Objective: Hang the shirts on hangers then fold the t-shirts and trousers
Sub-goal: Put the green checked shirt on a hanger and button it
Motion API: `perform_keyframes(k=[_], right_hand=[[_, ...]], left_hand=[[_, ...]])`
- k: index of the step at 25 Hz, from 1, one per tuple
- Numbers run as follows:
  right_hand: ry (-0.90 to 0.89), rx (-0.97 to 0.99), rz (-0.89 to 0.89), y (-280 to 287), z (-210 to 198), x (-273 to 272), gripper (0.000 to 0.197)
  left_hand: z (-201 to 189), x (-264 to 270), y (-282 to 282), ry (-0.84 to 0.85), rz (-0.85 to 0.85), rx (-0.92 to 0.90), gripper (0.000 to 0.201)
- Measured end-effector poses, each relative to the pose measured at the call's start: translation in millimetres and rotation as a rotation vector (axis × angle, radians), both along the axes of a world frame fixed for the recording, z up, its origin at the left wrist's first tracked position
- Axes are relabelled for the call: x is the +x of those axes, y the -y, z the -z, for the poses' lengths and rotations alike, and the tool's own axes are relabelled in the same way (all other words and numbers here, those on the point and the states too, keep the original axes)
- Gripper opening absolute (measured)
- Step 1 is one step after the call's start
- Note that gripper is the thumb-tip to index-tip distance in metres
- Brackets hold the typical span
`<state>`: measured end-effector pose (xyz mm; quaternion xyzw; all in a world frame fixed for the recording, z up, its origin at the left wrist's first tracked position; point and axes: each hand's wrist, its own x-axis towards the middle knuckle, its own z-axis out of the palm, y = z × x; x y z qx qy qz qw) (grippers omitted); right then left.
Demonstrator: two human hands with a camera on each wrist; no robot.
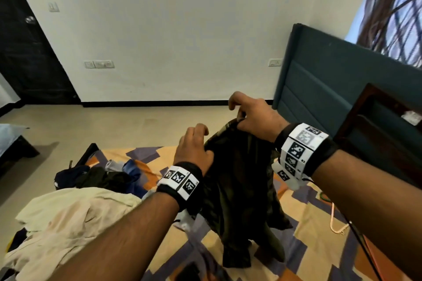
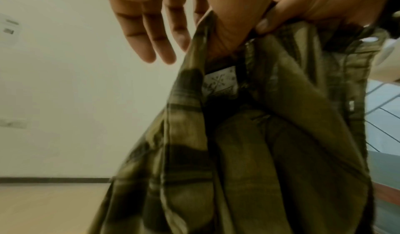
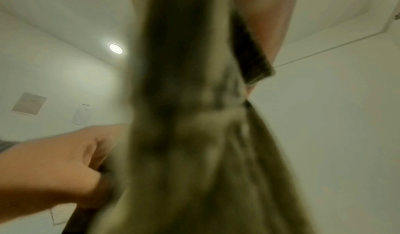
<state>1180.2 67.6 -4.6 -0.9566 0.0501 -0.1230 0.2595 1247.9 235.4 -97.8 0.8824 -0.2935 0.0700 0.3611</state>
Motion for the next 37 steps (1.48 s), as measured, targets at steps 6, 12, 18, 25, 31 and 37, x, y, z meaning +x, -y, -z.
perform_keyframes(k=[6,12,18,25,31,37], right_hand=[[-0.114,-0.046,-0.031,35.1,-2.3,-22.8,0.035],[-0.571,-0.145,0.039,93.6,54.4,-55.0,0.046],[-0.208,0.383,0.135,116.8,100.0,-82.9,0.032],[-0.255,0.142,-0.031,102.4,107.6,-70.8,0.023],[-0.060,0.064,-0.043,79.4,67.0,-72.6,0.010],[-0.102,-0.092,-0.109,20.9,15.1,-57.2,0.025]], left_hand=[[23.6,19.3,-6.6,-0.334,-0.029,-0.113,0.011],[-5.3,33.6,-14.7,-0.340,0.150,-0.244,0.027],[-0.1,37.2,-45.9,-0.298,0.325,0.267,0.033],[38.4,41.2,-56.9,-0.316,0.198,0.454,0.020],[56.0,49.4,-53.9,-0.213,0.088,0.512,0.021],[36.2,12.7,-17.4,-0.310,0.330,-0.024,0.039]])
